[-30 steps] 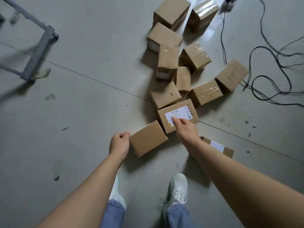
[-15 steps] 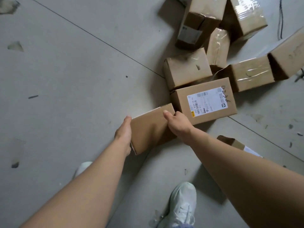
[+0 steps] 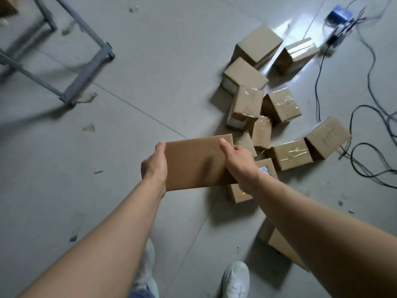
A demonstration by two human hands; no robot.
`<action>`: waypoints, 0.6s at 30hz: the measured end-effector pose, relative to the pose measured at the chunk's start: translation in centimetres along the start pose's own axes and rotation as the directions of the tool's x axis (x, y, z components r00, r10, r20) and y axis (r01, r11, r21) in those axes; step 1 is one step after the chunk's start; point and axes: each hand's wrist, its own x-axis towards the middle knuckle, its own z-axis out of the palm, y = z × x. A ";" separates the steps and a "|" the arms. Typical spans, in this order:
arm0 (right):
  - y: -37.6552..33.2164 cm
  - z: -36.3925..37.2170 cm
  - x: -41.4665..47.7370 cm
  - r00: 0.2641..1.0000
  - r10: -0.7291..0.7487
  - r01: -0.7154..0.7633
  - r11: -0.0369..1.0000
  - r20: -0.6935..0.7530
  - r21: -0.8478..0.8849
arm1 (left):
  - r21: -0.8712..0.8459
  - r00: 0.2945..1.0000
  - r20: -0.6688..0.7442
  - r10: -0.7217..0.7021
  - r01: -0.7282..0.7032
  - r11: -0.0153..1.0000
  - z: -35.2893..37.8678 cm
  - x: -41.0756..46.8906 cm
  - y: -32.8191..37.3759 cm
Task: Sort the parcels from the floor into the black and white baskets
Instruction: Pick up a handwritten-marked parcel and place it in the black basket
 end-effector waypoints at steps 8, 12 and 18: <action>-17.6 -9.0 -16.1 0.980 -0.167 0.195 0.920 -0.110 0.341 | -0.120 0.935 0.035 0.352 -0.346 0.931 -7.6 -17.2 18.2; -24.1 -12.7 -24.0 0.963 -0.228 0.267 0.882 -0.144 0.387 | -0.159 0.872 0.053 0.487 -0.475 0.866 -13.1 -26.0 24.7; -31.0 -15.6 -35.8 0.929 -0.311 0.371 0.784 -0.203 0.498 | -0.258 0.829 0.123 0.546 -0.504 0.824 -21.0 -36.4 30.3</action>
